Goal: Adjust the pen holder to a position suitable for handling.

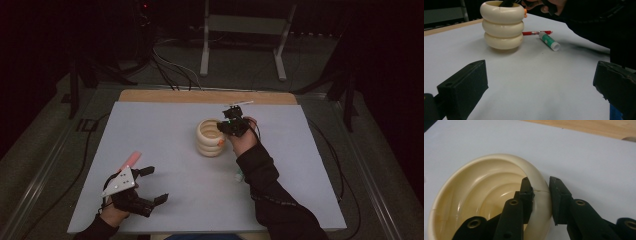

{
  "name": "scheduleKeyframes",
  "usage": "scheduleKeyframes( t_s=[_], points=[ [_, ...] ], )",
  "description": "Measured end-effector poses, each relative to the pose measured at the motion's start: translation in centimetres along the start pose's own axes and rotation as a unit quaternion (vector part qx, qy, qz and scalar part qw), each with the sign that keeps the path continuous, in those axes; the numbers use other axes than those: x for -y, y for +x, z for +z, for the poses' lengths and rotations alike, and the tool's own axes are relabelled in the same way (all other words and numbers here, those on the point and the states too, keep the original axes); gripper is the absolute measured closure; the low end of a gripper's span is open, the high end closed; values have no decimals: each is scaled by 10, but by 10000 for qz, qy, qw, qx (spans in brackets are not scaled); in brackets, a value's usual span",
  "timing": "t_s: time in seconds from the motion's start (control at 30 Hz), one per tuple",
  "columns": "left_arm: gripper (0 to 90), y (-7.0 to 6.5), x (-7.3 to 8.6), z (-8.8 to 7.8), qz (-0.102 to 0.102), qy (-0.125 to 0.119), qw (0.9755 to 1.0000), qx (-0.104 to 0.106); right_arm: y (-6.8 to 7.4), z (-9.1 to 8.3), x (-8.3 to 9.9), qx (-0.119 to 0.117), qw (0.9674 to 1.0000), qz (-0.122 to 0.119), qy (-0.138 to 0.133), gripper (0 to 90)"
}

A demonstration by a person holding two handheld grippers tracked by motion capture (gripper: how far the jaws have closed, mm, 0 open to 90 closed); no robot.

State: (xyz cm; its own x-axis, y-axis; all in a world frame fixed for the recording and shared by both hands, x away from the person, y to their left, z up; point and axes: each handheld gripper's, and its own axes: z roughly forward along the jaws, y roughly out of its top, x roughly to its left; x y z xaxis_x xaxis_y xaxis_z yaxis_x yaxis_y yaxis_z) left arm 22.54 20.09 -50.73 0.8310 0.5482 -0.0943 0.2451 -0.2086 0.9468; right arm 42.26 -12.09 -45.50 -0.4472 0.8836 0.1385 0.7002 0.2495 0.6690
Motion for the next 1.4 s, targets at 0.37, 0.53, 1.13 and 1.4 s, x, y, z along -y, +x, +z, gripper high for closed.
scheduleKeyframes(
  t_s=[0.37,0.53,1.13,1.4],
  points=[
    [2,-1,0,0,134,-49,9999,-86,21,-7,15,-86,10000,24,-4,737],
    [2,-2,0,-1,167,-119,9998,-61,27,-7,22,-173,9998,46,59,737],
    [2,-2,0,0,141,-50,9999,-40,37,-2,36,-271,9995,157,54,718],
    [2,-2,0,0,141,-36,9999,-40,37,-8,31,-479,9988,110,-40,591]
  ],
)
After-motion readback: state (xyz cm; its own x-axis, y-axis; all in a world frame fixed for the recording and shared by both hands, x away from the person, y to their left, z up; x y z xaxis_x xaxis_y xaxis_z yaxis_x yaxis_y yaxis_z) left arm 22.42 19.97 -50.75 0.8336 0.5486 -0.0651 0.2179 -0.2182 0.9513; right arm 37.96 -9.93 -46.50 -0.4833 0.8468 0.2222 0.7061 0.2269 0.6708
